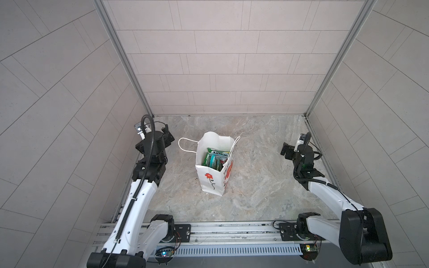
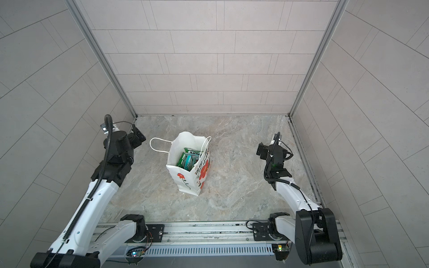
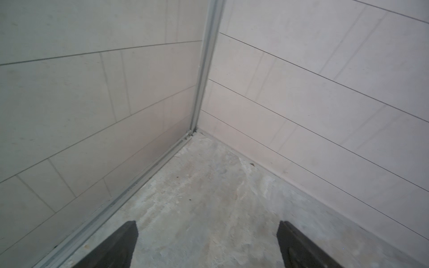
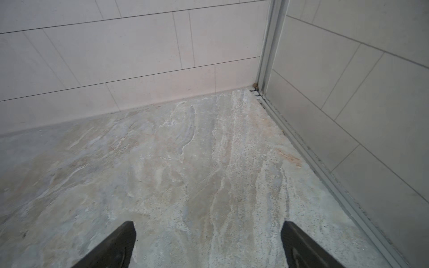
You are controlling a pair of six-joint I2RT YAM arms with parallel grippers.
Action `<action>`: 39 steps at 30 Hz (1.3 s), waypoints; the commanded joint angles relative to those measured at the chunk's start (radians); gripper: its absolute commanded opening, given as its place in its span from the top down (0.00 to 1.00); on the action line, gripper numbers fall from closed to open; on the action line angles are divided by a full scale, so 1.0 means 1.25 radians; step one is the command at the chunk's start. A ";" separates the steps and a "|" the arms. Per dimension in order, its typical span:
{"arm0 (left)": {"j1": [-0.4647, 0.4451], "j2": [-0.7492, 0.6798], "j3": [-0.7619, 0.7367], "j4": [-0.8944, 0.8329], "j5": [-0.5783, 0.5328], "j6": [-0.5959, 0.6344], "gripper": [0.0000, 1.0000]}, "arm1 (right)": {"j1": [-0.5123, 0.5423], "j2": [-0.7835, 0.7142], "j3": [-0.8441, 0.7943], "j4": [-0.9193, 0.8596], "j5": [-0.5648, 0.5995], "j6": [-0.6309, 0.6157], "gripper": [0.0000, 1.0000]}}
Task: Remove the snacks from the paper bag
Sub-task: 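Reach the left gripper to the bag handle while the right gripper approaches the bag side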
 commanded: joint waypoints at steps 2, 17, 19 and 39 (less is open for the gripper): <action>-0.002 -0.023 0.054 -0.107 0.301 -0.025 0.00 | 0.002 -0.014 0.032 -0.104 -0.102 0.018 0.02; -0.002 0.019 0.052 -0.072 0.601 -0.119 0.31 | 0.004 -0.060 0.010 -0.070 -0.229 0.012 0.02; -0.003 0.029 0.053 -0.061 0.623 -0.131 0.42 | 0.004 -0.060 0.010 -0.076 -0.228 0.012 0.02; -0.002 0.058 0.060 -0.071 0.631 -0.101 1.00 | 0.068 0.013 0.023 -0.081 -0.343 0.037 0.02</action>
